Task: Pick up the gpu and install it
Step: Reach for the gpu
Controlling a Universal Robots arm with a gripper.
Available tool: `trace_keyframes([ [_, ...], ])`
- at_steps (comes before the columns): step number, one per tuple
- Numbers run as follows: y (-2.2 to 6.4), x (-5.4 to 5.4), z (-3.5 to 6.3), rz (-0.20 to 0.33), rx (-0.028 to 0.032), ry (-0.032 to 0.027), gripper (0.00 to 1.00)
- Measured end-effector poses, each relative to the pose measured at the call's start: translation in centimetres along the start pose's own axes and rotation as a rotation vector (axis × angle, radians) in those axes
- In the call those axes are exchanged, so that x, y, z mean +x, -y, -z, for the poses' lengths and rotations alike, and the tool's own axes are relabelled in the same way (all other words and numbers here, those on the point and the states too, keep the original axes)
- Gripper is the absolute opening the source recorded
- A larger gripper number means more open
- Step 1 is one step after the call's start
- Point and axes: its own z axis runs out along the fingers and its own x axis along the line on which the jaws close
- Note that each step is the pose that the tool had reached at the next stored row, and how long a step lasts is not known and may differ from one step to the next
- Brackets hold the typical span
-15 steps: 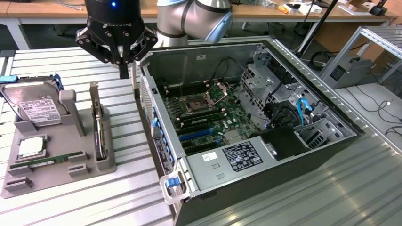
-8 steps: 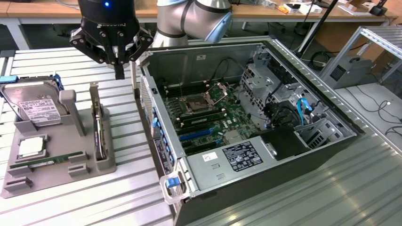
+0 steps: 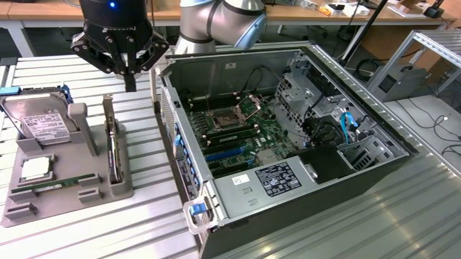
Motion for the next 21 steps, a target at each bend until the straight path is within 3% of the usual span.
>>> trace_keyframes([
  [12,0.19,2.5,0.07,0.0,-0.0001,0.0,0.11],
  [21,0.27,3.6,0.1,0.0,-0.0001,0.0,0.11],
])
